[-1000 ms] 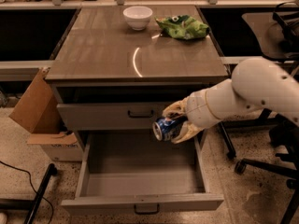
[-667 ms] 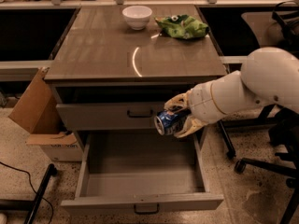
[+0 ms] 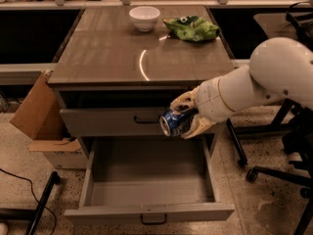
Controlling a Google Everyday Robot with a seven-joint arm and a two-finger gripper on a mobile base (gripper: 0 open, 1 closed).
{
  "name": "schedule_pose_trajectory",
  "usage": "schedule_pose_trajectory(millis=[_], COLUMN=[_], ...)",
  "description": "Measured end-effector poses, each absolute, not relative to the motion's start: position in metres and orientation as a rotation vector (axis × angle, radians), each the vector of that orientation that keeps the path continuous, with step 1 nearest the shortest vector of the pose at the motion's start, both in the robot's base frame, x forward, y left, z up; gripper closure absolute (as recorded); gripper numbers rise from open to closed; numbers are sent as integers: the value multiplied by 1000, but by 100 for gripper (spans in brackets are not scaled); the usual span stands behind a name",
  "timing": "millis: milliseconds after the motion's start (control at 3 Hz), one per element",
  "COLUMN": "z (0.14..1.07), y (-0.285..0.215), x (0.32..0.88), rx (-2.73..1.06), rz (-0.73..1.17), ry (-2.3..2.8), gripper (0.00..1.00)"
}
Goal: Pick pepsi can from middle drawer and place on counter
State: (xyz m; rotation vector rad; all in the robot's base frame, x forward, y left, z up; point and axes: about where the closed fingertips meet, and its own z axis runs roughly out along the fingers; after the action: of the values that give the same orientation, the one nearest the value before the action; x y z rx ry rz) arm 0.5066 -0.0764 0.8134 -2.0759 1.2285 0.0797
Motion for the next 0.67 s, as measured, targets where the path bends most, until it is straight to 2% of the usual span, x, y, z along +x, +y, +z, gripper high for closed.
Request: schedule_pose_trajectory(millis=[667], z=[888], y=[-57], x=[573], rx=[-2043], rz=[3], ry=[1318], gripper=[100])
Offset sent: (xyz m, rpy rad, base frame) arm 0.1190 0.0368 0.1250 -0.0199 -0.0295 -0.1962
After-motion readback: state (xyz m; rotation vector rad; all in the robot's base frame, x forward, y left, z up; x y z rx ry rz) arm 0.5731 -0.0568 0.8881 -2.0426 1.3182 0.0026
